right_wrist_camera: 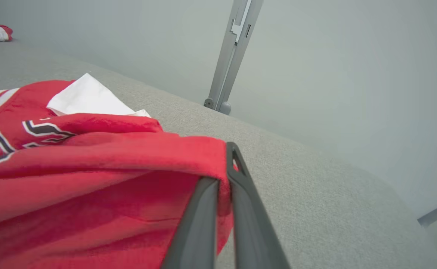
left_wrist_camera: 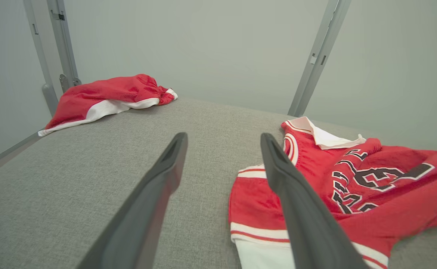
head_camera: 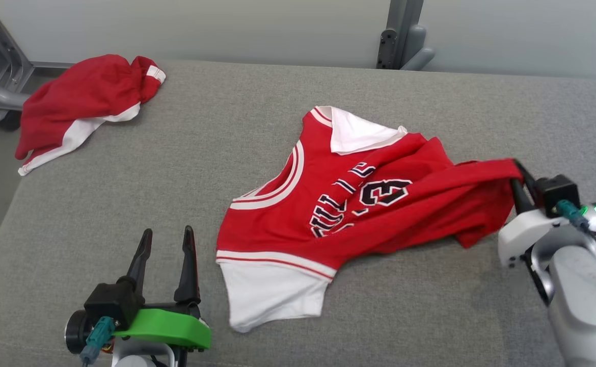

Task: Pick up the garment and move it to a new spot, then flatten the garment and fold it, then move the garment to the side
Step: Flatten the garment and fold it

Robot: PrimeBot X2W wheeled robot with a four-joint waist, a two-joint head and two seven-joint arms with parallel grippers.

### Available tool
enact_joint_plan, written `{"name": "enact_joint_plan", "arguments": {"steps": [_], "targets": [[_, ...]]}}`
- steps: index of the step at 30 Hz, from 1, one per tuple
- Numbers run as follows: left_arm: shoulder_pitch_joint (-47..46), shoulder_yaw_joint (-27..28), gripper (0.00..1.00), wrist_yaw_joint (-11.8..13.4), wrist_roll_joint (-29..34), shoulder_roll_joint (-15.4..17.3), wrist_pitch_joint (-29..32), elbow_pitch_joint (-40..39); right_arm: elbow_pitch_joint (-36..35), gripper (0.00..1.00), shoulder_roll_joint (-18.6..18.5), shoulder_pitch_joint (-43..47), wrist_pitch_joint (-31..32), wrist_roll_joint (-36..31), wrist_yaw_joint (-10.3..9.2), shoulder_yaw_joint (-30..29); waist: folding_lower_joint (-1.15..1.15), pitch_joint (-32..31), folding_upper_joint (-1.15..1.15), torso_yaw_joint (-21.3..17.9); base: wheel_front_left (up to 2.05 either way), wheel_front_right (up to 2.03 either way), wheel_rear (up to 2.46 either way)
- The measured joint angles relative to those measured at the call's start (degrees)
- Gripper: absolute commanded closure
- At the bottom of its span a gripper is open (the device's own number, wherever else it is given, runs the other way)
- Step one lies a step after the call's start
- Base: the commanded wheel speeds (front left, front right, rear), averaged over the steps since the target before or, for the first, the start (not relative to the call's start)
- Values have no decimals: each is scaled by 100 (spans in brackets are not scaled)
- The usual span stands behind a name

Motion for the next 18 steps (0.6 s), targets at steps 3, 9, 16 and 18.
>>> {"name": "enact_joint_plan", "arguments": {"steps": [3,9,16,18], "targets": [[-19,-89,0,18,-35,-1,0,-5,-111,100,-148,-170,0,-167,0,-116,0,14,0,19,0,0,0],[-34,-264,0,24,-123,0,0,27,-951,100,-256,-225,-1,-844,0,-394,0,103,0,77,0,0,0],[-108,-387,0,36,-164,-1,-1,91,-1312,100,20,907,0,-985,0,-132,0,175,0,-6,0,0,0],[-109,-375,0,45,-163,-1,-1,91,-1467,100,108,1173,0,-973,0,-94,0,184,0,-55,0,0,0]]}}
